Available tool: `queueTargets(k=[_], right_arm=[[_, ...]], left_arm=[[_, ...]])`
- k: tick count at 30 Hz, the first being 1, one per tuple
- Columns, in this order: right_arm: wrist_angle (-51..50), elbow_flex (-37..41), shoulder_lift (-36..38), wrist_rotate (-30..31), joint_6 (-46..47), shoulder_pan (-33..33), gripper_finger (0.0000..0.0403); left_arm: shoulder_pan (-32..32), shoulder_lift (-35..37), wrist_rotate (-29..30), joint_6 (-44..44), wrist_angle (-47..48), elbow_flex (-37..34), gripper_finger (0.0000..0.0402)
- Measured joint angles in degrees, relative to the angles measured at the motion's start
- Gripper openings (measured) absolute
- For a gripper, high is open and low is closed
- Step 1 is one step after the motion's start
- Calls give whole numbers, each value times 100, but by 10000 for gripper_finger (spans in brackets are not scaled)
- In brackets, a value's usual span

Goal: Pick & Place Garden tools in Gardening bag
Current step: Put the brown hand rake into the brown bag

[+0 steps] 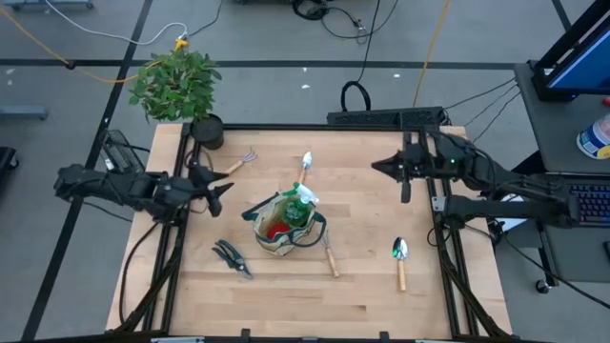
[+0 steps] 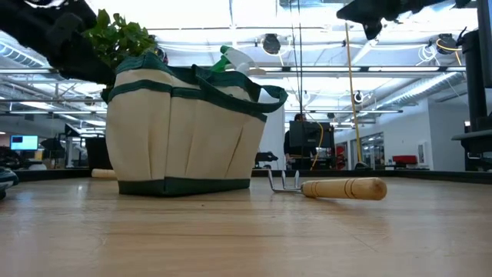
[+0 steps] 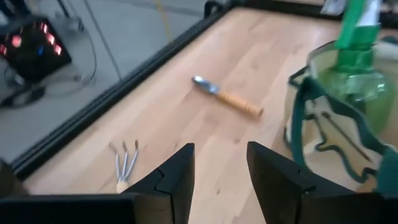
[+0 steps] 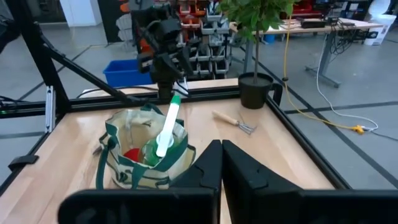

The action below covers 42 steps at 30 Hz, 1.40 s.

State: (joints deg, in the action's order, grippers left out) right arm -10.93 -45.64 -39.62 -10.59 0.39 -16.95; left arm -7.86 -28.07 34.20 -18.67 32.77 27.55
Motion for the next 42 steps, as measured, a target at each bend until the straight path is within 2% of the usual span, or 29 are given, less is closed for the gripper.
queueTargets(k=[5, 10, 17, 24, 28, 33, 39, 42], right_arm=[[-3, 134, 180, 0, 43, 0, 0], [-4, 244, 346, 0, 43, 0, 0], [-14, 338, 490, 0, 58, 0, 0], [-7, 338, 513, -1, 66, 0, 0], [-8, 338, 512, 0, 65, 0, 0], [-6, 338, 512, -2, 65, 0, 0], [-6, 338, 512, -2, 47, 0, 0], [-7, 338, 512, -1, 47, 0, 0]], left_arm=[[721, -593, -651, -143, 408, 448, 154], [1490, -1340, -1624, 258, 830, 928, 154], [2495, -2420, -1849, 323, 1035, 1387, 154], [3385, -3180, -2755, 302, 1084, 1432, 154], [3725, -3461, -2977, -244, 1076, 1432, 154], [3974, -3548, -2988, -1495, 1050, 1433, 154], [4048, -3524, -2991, -2452, 987, 1432, 154], [4046, -3524, -2992, -2611, 967, 1433, 154]])
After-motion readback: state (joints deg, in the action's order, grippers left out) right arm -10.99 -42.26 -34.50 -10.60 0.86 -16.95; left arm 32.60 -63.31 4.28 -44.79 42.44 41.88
